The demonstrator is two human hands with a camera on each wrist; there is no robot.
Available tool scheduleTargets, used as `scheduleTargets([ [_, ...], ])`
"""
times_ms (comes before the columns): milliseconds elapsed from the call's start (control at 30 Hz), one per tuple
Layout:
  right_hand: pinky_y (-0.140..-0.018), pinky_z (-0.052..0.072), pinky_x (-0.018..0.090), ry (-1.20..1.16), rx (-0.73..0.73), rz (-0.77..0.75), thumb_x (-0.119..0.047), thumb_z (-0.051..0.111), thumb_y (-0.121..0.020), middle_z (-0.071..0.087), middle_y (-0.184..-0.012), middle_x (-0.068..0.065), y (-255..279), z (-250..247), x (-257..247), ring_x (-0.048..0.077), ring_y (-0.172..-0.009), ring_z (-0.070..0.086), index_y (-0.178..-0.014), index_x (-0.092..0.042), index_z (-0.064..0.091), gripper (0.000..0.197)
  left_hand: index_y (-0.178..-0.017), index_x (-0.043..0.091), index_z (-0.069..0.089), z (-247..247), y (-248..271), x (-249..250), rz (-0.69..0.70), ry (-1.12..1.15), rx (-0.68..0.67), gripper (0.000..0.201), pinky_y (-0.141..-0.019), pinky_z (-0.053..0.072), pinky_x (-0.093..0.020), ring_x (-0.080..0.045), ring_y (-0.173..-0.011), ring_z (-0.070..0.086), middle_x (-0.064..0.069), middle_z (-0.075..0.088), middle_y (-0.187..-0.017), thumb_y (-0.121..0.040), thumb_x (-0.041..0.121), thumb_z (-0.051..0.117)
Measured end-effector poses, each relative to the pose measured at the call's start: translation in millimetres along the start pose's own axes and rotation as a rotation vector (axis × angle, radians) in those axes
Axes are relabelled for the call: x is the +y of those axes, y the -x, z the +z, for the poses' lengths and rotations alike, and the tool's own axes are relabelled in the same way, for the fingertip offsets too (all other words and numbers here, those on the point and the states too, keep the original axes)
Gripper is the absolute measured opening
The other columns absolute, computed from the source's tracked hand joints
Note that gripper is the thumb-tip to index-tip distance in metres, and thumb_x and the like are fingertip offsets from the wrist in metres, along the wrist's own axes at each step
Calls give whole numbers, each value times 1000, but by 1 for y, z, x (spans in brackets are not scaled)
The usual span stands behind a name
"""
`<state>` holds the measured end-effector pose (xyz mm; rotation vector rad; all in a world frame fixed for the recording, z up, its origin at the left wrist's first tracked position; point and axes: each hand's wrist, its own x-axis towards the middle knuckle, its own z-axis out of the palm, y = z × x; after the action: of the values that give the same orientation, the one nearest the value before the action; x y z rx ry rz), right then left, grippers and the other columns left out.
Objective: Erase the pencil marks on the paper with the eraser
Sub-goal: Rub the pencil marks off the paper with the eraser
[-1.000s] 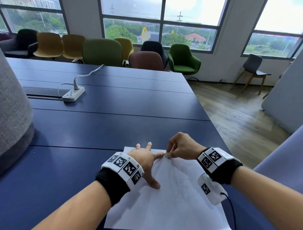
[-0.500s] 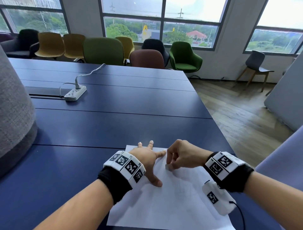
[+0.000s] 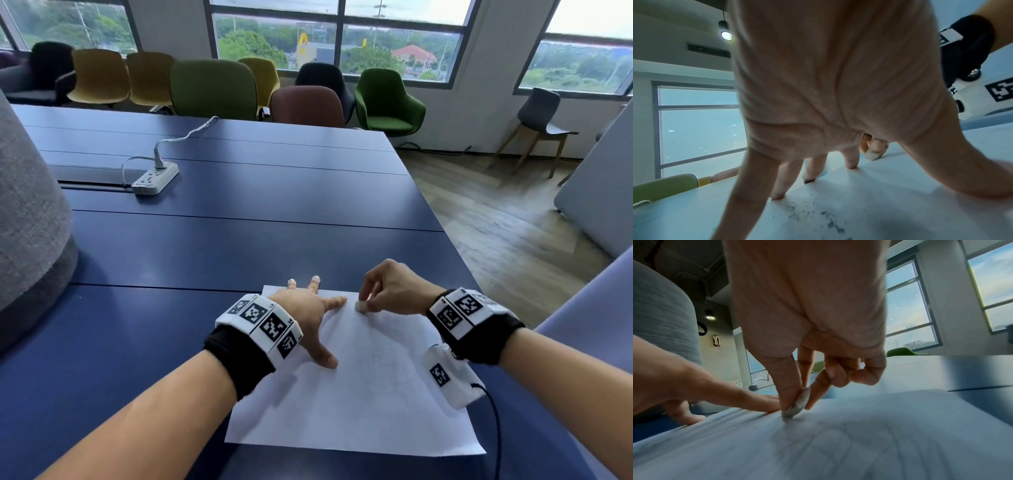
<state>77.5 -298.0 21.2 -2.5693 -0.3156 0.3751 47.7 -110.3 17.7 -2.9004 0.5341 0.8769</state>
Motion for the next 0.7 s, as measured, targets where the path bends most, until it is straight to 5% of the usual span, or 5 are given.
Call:
scheduleTargets([
  [200, -58, 44, 17, 7, -195, -17, -29, 80, -74, 69, -67, -4, 15, 9, -6, 0, -57, 58, -76, -20, 73, 11, -152, 49, -5, 0, 1, 1, -5, -13, 1, 119, -111, 26, -57, -47, -147, 0, -7, -16, -163, -67, 66, 77],
  [367, -58, 42, 18, 27, 39, 19, -25, 80, -75, 60, -71, -8, 4, -1, 6, 6, -65, 55, -73, -19, 71, 11, -152, 49, -5, -1, 2, 1, -4, -3, -4, 118, -112, 24, -58, -46, -147, -2, -6, -17, -163, -67, 66, 76],
  [567, -59, 47, 19, -33, -159, -17, -33, 80, -74, 71, -66, -3, 20, 14, -1, 2, -59, 60, -74, -22, 72, 13, -152, 48, -6, -1, 1, 0, -5, -9, -10, 119, -111, 24, -58, -47, -147, -1, -6, -17, -163, -68, 66, 76],
  [700, -58, 42, 17, -29, 23, 11, -25, 80, -75, 63, -70, -6, 4, 4, 5, 3, -62, 55, -77, -17, 73, 11, -152, 49, -6, 0, 0, 1, -16, -23, -1, 118, -110, 25, -60, -46, -147, 0, -5, -16, -163, -67, 68, 75],
])
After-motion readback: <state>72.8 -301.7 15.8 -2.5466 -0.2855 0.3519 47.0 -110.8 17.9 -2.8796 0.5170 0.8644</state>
